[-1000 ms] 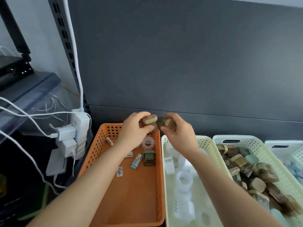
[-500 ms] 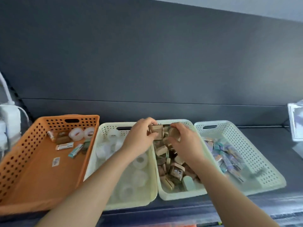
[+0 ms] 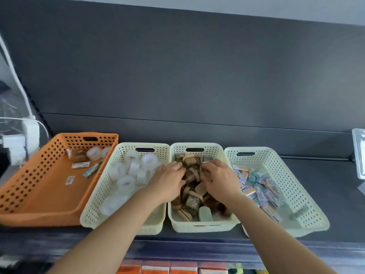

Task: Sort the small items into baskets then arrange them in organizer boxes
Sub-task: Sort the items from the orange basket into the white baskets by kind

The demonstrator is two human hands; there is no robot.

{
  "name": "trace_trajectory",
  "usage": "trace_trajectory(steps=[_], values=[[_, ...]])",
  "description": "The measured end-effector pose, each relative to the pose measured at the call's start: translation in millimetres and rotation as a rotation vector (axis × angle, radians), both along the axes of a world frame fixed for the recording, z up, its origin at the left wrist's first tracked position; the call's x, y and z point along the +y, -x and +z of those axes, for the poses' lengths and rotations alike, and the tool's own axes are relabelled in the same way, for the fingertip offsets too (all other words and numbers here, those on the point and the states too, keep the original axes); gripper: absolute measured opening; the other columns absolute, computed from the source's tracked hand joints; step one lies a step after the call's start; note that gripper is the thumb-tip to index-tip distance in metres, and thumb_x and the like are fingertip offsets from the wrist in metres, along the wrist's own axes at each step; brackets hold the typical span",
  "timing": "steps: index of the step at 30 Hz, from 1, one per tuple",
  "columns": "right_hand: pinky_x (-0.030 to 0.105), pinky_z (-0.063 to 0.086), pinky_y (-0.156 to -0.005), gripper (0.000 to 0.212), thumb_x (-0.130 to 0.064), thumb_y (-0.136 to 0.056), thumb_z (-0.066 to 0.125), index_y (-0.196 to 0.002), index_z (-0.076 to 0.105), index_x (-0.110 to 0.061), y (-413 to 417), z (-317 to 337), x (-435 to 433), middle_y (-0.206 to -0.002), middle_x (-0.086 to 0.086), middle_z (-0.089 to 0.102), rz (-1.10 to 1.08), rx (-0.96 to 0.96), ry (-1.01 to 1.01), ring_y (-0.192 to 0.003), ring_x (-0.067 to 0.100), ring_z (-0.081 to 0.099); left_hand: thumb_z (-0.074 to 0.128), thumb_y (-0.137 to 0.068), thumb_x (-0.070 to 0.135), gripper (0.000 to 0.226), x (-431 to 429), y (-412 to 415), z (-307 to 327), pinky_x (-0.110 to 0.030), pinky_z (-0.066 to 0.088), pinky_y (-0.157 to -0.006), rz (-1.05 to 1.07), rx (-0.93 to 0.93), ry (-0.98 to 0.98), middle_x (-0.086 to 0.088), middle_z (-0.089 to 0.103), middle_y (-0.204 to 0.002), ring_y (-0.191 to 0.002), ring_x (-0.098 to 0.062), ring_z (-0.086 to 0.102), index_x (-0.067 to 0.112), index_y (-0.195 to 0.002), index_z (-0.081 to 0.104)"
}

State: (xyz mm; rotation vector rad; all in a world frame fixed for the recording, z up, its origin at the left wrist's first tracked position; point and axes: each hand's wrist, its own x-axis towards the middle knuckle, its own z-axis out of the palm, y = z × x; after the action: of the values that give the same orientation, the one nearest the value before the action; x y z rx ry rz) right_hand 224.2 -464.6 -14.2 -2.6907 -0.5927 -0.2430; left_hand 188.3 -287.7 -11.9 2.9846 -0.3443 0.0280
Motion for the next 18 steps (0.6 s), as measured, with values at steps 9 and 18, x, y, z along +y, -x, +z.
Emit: trace_trajectory(steps=[9, 18], values=[[0.036, 0.047, -0.087, 0.028, -0.024, -0.086, 0.061, -0.112, 0.066, -0.017, -3.9, 18.1, 62.1, -0.111, 0.003, 0.062, 0.142, -0.025, -0.031, -0.105, 0.025, 0.056, 0.049, -0.09, 0.014, 0.028, 62.8, 17.4, 27.1, -0.034, 0.045, -0.09, 0.2, -0.167, 0.063, 0.0, 0.057, -0.112, -0.111, -0.018, 0.048, 0.014, -0.116, 0.06], [0.028, 0.041, -0.093, 0.03, -0.032, -0.088, 0.061, -0.116, 0.064, -0.024, 9.1, 34.9, 193.8, -0.117, -0.002, 0.061, 0.394, 0.016, -0.007, -0.117, 0.018, 0.048, 0.054, -0.09, 0.01, 0.028, 182.5, 41.7, 35.5, -0.03, 0.051, -0.083, 0.402, -0.241, 0.024, 0.006, 0.057, -0.102, -0.103, -0.015, 0.053, 0.022, -0.114, 0.063]])
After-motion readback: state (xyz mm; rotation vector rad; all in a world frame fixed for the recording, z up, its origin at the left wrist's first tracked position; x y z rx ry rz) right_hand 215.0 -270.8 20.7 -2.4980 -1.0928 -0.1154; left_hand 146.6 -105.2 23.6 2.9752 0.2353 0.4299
